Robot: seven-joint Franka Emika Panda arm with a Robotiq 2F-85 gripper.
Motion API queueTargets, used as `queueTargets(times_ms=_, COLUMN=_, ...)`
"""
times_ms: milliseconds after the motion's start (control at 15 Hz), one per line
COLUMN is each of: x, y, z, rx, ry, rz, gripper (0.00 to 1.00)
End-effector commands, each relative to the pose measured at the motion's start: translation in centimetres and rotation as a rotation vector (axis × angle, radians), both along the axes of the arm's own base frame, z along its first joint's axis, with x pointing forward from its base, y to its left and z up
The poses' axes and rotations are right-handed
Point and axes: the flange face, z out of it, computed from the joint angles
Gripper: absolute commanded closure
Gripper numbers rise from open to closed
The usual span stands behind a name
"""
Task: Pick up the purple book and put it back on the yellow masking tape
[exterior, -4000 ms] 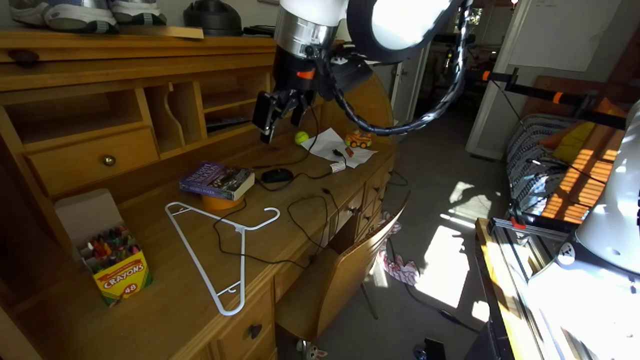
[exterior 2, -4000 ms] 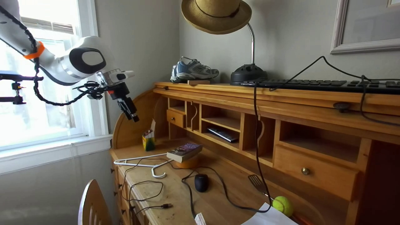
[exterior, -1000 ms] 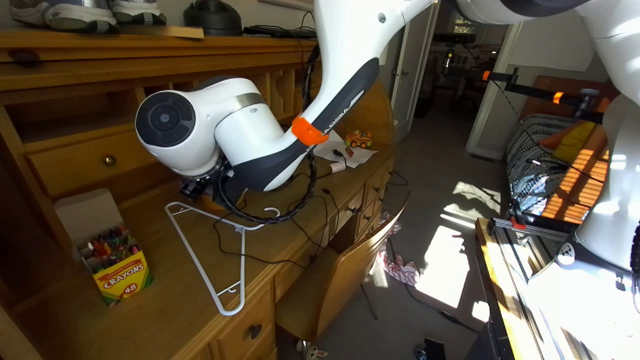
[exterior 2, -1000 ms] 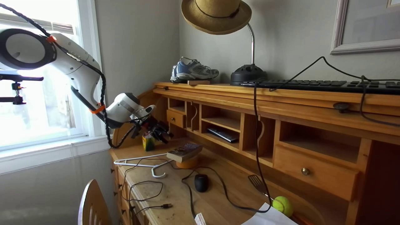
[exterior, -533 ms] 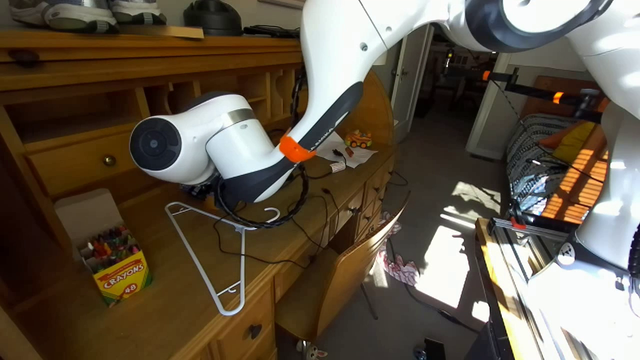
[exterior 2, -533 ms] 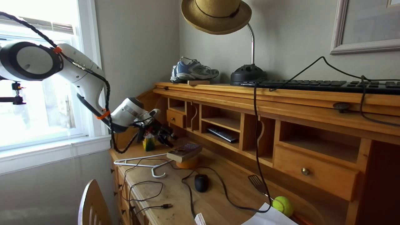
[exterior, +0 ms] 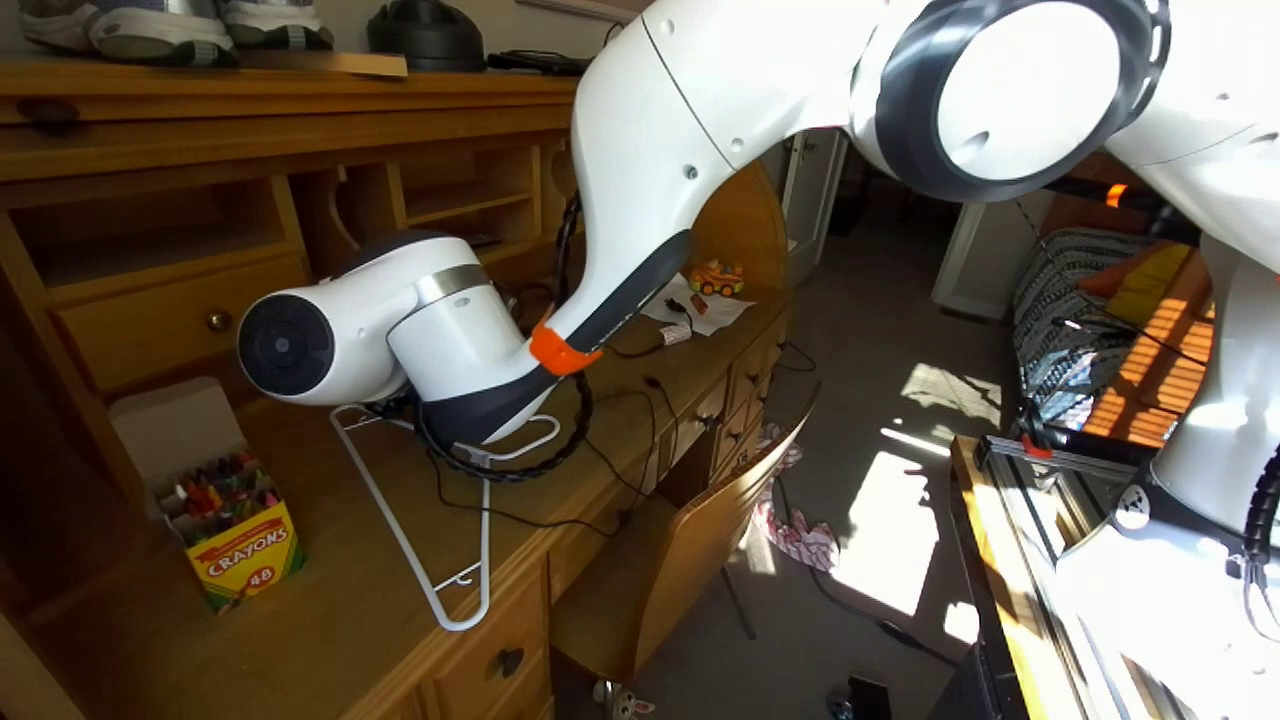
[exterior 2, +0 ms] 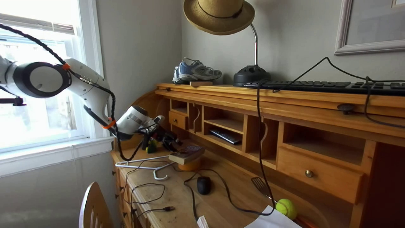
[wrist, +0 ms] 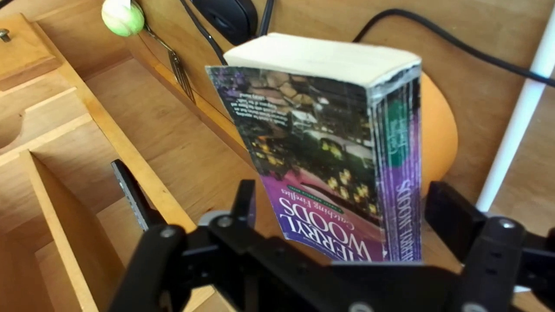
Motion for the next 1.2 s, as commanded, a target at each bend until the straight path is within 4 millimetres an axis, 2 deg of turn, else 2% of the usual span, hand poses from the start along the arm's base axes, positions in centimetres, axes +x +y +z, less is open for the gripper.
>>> queueTargets(times_ms=0, x=1.3, y=0.1, z=-1.0, rx=-0.023, ry=0.006, rz=-0.022, gripper=0.0)
queueTargets(times_ms=467, x=2.4, y=-0.5, z=-1.9, rx=-0.02, ry=0.023, rz=-0.043, gripper=0.1)
queueTargets(times_ms=667, x=2.8, y=-0.5, z=-2.1, rx=-0.015, ry=0.022, rz=-0.046, gripper=0.05)
queueTargets(times_ms=733, x=2.9, y=-0.4, z=-2.2, rx=-0.015, ry=0.019, rz=-0.046, gripper=0.08)
queueTargets(times_ms=800, x=3.0, y=-0.4, z=-2.2, rx=-0.012, ry=0.017, rz=-0.043, gripper=0.23)
queueTargets(times_ms=1133, x=3.2, y=0.3, z=-2.3, rx=0.002, ry=0.016, rz=-0.031, gripper=0.65)
